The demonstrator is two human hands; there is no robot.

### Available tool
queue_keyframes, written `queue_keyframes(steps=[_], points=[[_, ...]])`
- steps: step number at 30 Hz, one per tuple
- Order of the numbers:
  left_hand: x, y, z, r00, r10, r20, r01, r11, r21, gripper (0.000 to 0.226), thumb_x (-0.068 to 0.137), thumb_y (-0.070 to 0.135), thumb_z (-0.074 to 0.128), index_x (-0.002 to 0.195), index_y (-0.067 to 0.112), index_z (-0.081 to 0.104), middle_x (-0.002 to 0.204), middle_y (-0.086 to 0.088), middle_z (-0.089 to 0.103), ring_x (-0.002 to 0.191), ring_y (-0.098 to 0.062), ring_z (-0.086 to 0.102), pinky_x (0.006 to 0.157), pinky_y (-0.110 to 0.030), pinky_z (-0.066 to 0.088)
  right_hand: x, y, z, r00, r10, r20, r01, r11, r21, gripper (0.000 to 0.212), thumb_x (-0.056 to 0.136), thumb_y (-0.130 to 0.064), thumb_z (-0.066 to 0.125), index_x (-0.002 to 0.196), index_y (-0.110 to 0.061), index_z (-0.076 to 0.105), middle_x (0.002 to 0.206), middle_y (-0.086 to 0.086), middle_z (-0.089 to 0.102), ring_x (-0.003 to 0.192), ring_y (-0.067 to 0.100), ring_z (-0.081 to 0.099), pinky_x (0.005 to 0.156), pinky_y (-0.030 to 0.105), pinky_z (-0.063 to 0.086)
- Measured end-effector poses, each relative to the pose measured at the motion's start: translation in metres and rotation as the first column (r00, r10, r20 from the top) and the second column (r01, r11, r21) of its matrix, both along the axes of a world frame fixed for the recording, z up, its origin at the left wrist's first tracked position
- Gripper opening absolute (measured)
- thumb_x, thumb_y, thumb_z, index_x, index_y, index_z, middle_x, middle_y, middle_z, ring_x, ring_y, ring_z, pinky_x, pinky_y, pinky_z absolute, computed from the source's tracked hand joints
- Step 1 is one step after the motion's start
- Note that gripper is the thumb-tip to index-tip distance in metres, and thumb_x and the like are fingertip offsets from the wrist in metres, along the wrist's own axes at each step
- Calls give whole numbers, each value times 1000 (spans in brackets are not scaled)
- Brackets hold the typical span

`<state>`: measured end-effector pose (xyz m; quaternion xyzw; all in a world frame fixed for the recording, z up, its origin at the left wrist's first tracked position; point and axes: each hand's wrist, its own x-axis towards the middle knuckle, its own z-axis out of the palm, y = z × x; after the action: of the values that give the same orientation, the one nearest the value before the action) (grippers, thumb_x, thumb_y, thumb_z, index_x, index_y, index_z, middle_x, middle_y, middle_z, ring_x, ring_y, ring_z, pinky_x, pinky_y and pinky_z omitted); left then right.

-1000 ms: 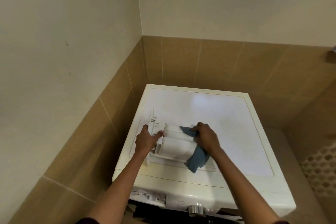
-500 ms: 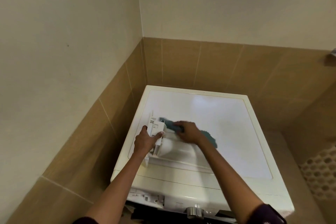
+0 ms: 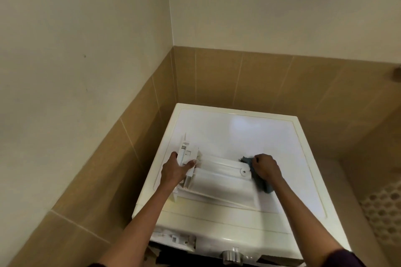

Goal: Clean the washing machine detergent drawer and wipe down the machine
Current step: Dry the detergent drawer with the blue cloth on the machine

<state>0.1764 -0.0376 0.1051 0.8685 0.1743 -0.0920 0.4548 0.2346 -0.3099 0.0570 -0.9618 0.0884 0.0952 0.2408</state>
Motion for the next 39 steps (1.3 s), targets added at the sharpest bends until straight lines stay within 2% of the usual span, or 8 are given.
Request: queue_keyframes(steps=[3, 7, 9, 15, 30, 34, 36, 39], points=[[-4, 0, 2, 997, -9, 74, 11, 1000, -26, 67, 82, 37, 66, 134, 7, 38, 136, -13, 50, 120, -31, 52, 90, -33, 48, 7, 1, 20, 992, -4, 127, -10, 994, 106, 37, 95, -18, 41, 58, -14, 44, 74, 7, 56, 72, 25, 53, 59, 28, 33], [-7, 10, 3, 984, -52, 169, 79, 985, -153, 105, 57, 68, 70, 140, 15, 34, 135, -8, 52, 123, -27, 51, 101, -40, 45, 12, 32, 58, 933, 97, 346, -162, 973, 164, 32, 97, -24, 41, 72, -11, 56, 80, 7, 54, 72, 21, 50, 60, 28, 32], [-5, 17, -3, 987, -74, 141, 97, 982, -164, 97, 58, 64, 70, 138, 19, 36, 132, -7, 54, 120, -28, 52, 98, -46, 48, 11, 53, 71, 888, 196, 417, -287, 943, 168, 33, 96, -32, 41, 84, -12, 65, 88, 4, 56, 76, 17, 51, 66, 27, 35], [1, 21, -6, 983, -62, 174, 99, 972, -214, 65, 77, 21, 72, 132, 21, 37, 130, -9, 52, 121, -29, 49, 96, -44, 50, 10, 102, 65, 815, 469, 340, -488, 872, -33, 34, 97, -38, 41, 112, -20, 65, 123, -3, 55, 107, 19, 52, 70, 24, 31], [8, 22, -10, 977, -93, 190, 135, 965, -223, 77, 79, 19, 71, 143, 12, 30, 136, -9, 50, 121, -27, 51, 101, -43, 46, -28, -5, 42, 934, 114, 338, -155, 983, 99, 24, 86, -30, 58, 76, -11, 69, 76, 1, 60, 70, 19, 56, 59, 30, 41], [3, 19, -12, 980, -68, 187, 113, 963, -245, 64, 80, 13, 69, 134, 17, 34, 120, -3, 52, 114, -26, 52, 93, -37, 49, -14, 19, 70, 880, 32, 473, -131, 975, 178, 35, 83, -39, 52, 78, -8, 67, 76, 4, 62, 68, 20, 57, 59, 28, 43], [3, 21, -14, 979, -68, 191, 113, 966, -234, 62, 79, 12, 70, 130, 19, 36, 121, -6, 54, 116, -29, 52, 93, -39, 49, -7, 47, 91, 836, 117, 536, -285, 928, 241, 39, 84, -42, 49, 86, -9, 70, 81, 1, 59, 71, 17, 56, 60, 25, 42], [3, 22, -14, 980, -77, 182, 119, 964, -236, 74, 79, 16, 71, 141, 15, 30, 135, -12, 48, 124, -32, 48, 99, -51, 46, -6, 93, 103, 793, 432, 430, -503, 862, 61, 43, 83, -43, 47, 103, -13, 70, 95, 2, 57, 79, 19, 57, 63, 23, 39]])
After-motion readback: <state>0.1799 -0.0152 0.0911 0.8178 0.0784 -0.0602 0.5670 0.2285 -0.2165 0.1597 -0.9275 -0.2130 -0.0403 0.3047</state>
